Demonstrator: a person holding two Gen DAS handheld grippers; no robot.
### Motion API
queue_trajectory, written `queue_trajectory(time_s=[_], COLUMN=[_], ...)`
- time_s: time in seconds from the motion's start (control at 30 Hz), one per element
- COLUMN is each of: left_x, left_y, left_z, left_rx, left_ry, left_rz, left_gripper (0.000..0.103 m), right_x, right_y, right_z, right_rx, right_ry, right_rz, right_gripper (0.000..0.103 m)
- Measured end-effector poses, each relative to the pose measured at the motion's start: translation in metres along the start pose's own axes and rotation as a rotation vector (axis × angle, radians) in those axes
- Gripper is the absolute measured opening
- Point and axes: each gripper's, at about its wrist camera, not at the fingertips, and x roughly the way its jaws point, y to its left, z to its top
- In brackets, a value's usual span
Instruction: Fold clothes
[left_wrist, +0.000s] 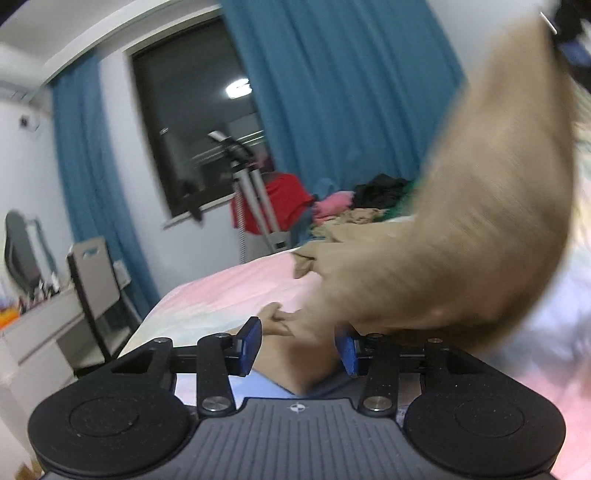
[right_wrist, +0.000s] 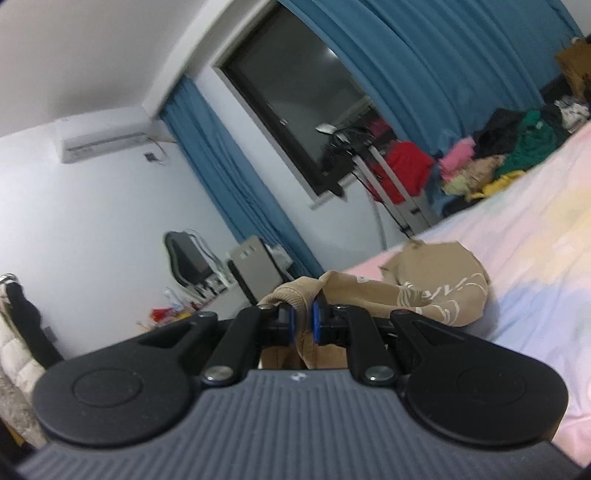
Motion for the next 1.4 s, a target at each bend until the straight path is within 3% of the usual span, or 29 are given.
queue_trajectory(time_s=[0.1,0.17,0.33,0.5,0.57,0.63,0.8,0.9,1.03,1.17,1.4], left_x=[-0.015,-0.024,-0.057,-0.081,-0.087,-0.083,-0.054,-0.050,-0.050,-0.064,-0.079], left_y=[0.019,0.019,0.006,-0.018,-0.028,-0.044,-0.080,-0.086,-0.074,-0.054,-0.030], left_z=[-0.001,-0.005,-0.001,-0.004,-0.005,-0.010,-0.026,-0.027,-0.021,-0.010,0.010], left_rx=[-0.034,-0.024,0.003,0.030,0.096,0.159,0.139,0.114,0.045,-0.052,-0.099], left_ry=[0.038,0.039,0.006,-0.005,-0.039,-0.059,0.027,0.008,-0.041,-0.102,-0.175], left_rz=[-0.007,-0.059,-0.184,-0.278,-0.327,-0.338,-0.280,-0.310,-0.256,-0.168,0.014], left_gripper=[0.047,0.047,0.049,0.061,0.075,0.076,0.074,0.075,0.075,0.075,0.076], right_x=[0.013,0.020,0.024,0.017,0.016,0.016,0.015,0.015,0.017,0.019,0.022], right_y=[-0.011,-0.019,-0.023,-0.021,-0.021,-0.020,-0.021,-0.020,-0.020,-0.018,-0.016], right_z=[-0.009,-0.015,-0.020,-0.023,-0.022,-0.021,-0.021,-0.022,-0.022,-0.024,-0.028], right_rx=[0.027,0.051,0.083,0.080,0.092,0.098,0.103,0.102,0.092,0.085,0.072], right_ry=[0.072,0.108,0.131,0.120,0.115,0.109,0.103,0.103,0.105,0.115,0.141], right_rz=[-0.107,-0.156,-0.185,-0.193,-0.184,-0.175,-0.166,-0.168,-0.177,-0.183,-0.185], right_gripper=[0.013,0.013,0.013,0.013,0.013,0.013,0.014,0.014,0.013,0.014,0.014])
